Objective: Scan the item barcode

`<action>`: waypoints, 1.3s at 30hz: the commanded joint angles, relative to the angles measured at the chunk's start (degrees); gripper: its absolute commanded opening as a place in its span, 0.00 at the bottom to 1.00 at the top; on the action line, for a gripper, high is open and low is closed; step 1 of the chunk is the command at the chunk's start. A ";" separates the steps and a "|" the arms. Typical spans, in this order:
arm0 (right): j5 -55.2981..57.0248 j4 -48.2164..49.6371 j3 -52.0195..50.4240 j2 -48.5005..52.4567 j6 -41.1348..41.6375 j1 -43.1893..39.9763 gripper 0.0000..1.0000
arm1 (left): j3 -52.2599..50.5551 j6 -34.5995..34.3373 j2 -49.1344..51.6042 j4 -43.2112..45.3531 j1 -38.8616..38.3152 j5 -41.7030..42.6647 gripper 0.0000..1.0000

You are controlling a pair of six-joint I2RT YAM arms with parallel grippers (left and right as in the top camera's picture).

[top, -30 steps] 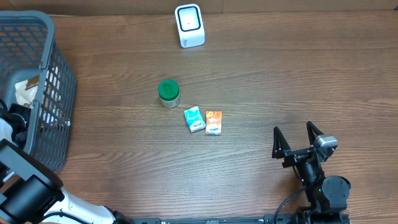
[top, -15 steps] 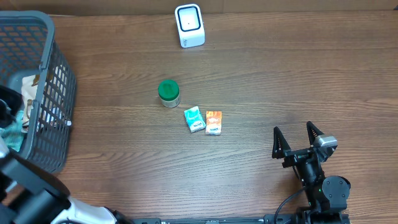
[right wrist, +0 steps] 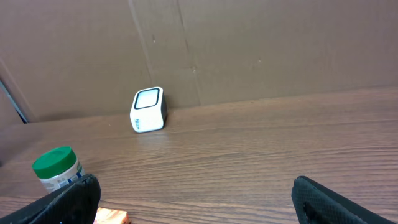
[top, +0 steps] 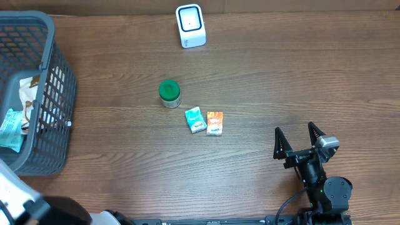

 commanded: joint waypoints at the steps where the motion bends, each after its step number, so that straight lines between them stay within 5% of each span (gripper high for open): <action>1: 0.28 0.33 -0.61 -0.66 -0.24 -0.15 1.00 | -0.48 8.37 5.95 -0.46 -0.50 -2.19 0.86; 5: 0.28 0.33 -0.61 -0.66 -0.24 -0.15 1.00 | -0.48 11.56 11.54 1.36 -0.92 -1.97 1.00; 15: 0.28 0.33 -0.61 -0.66 -0.24 -0.15 1.00 | -0.48 28.26 23.50 4.83 -8.13 -9.40 1.00; 21: 0.28 0.33 -0.61 -0.66 -0.24 -0.15 1.00 | -0.48 28.63 29.22 5.42 -11.37 -21.44 1.00; 30: 0.28 0.33 -0.61 -0.66 -0.24 -0.15 1.00 | -0.48 27.15 33.59 3.28 -11.43 -24.11 1.00; 33: 0.28 0.33 -0.61 -0.66 -0.24 -0.15 1.00 | -0.48 27.12 33.62 2.49 -11.43 -24.09 0.77; 36: 0.28 0.33 -0.61 -0.66 -0.24 -0.15 1.00 | -0.46 27.10 33.62 2.10 -11.43 -24.13 0.34; 39: 0.28 0.33 -0.61 -0.66 -0.24 -0.15 1.00 | -0.44 27.06 33.57 1.68 -11.43 -24.11 0.23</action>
